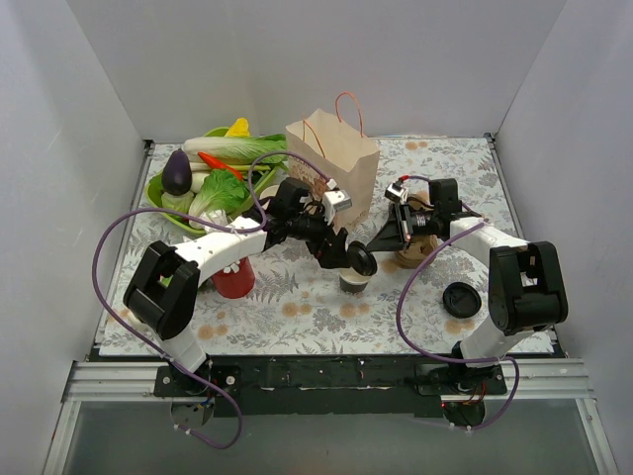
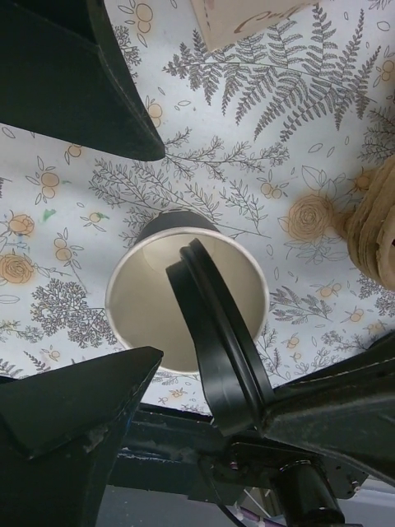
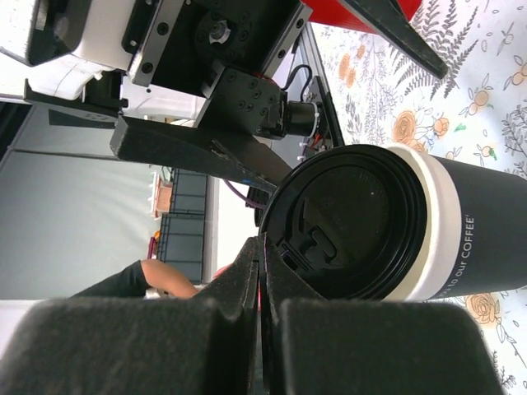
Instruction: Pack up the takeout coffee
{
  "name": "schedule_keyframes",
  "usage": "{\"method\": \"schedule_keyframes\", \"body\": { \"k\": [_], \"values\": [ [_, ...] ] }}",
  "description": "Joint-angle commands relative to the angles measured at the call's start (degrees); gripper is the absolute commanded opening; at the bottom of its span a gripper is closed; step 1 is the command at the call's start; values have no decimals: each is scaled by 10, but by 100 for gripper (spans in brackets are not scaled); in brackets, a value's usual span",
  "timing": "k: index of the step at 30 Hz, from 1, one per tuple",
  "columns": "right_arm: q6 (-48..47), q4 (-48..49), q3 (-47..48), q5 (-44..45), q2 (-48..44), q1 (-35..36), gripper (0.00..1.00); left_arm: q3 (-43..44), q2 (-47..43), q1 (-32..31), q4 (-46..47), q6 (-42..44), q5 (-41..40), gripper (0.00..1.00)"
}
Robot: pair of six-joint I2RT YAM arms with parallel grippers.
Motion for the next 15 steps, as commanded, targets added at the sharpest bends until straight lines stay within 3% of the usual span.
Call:
{"method": "schedule_keyframes", "body": {
  "k": [1,15],
  "values": [
    [-37,-32,20,12,1,-5,1,-5,6,0,19,-6,-12,98],
    [-44,-46,25,15,-7,-17,2,-3,16,0,23,-13,-3,98]
  ]
}}
